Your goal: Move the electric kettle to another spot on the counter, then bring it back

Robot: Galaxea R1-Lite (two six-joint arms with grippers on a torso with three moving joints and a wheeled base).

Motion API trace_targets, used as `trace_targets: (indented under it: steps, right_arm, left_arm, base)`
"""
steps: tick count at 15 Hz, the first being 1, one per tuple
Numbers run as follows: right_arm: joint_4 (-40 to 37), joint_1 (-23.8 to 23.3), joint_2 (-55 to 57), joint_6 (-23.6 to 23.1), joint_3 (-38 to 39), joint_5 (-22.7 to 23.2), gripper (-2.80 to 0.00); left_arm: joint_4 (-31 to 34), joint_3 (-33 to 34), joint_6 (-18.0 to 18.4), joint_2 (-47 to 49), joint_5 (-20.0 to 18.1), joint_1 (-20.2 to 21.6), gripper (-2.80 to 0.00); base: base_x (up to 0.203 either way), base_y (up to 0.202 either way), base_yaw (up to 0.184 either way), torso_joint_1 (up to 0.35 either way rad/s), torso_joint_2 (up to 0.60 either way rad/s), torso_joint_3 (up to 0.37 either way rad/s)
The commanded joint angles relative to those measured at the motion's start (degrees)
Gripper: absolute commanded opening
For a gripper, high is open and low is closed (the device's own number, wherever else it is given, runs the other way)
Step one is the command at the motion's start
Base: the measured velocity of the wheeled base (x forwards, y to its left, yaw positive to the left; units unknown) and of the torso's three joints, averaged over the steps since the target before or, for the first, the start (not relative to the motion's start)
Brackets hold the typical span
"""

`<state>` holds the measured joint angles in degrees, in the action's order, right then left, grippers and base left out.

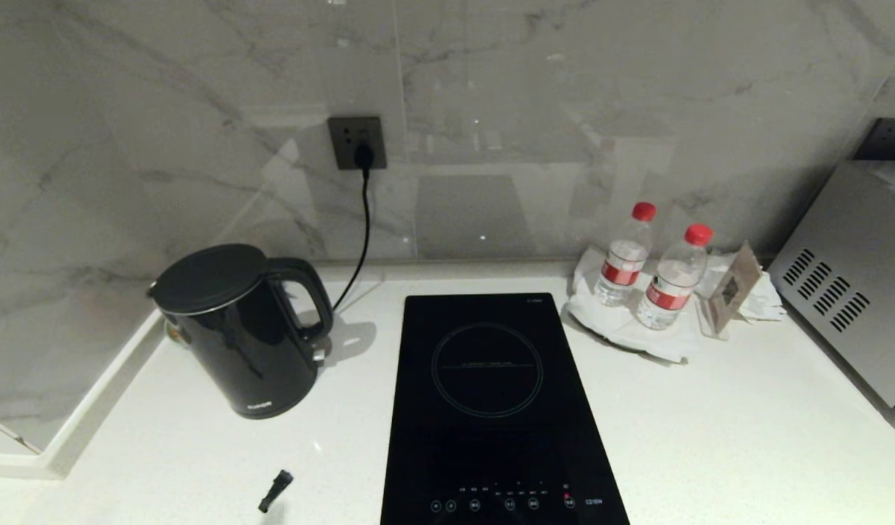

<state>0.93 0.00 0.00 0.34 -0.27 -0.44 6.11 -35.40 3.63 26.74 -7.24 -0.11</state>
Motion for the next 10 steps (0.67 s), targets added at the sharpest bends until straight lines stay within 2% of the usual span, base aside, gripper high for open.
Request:
trace_targets:
  steps: [1, 2, 3, 4, 5, 7, 8, 10]
  right_arm:
    - [0.04, 0.0, 0.0, 0.01, 0.0, 0.0, -2.8]
    - [0.04, 0.0, 0.0, 0.01, 0.0, 0.0, -2.8]
    - [0.04, 0.0, 0.0, 0.01, 0.0, 0.0, -2.8]
    - [0.04, 0.0, 0.0, 0.01, 0.0, 0.0, -2.8]
    - [0.04, 0.0, 0.0, 0.01, 0.0, 0.0, -2.8]
    - [0.04, 0.0, 0.0, 0.01, 0.0, 0.0, -2.8]
    - [0.04, 0.0, 0.0, 0.01, 0.0, 0.0, -2.8]
    - [0.04, 0.0, 0.0, 0.01, 0.0, 0.0, -2.8]
  left_arm:
    - [0.22, -7.57, -0.07, 18.05, -0.73, -1.3, -2.8]
    - [0.23, -8.95, -0.27, 22.07, -0.23, -2.87, -2.8]
    - [-0.07, -9.42, -0.41, 24.91, 1.71, -6.12, -2.8]
    - [-1.06, -9.17, -0.51, 26.77, 5.29, -11.13, -2.8]
    - [-3.01, -8.06, -0.56, 28.48, 10.48, -16.61, -2.8]
    - [-9.0, -2.95, -0.65, 31.66, 20.53, -26.92, -2.8]
    - [-12.96, 1.05, -0.65, 33.51, 23.71, -29.43, -2.8]
    - [-16.82, 5.89, -0.93, 36.7, 26.0, -34.43, -2.8]
  base:
    - [0.0, 0.0, 0.0, 0.0, 0.0, 0.0]
    - [0.0, 0.0, 0.0, 0.0, 0.0, 0.0]
    - [0.0, 0.0, 0.0, 0.0, 0.0, 0.0]
    - [0.0, 0.0, 0.0, 0.0, 0.0, 0.0]
    - [0.0, 0.0, 0.0, 0.0, 0.0, 0.0]
    - [0.0, 0.0, 0.0, 0.0, 0.0, 0.0]
    - [0.0, 0.0, 0.0, 0.0, 0.0, 0.0]
    - [0.0, 0.0, 0.0, 0.0, 0.0, 0.0]
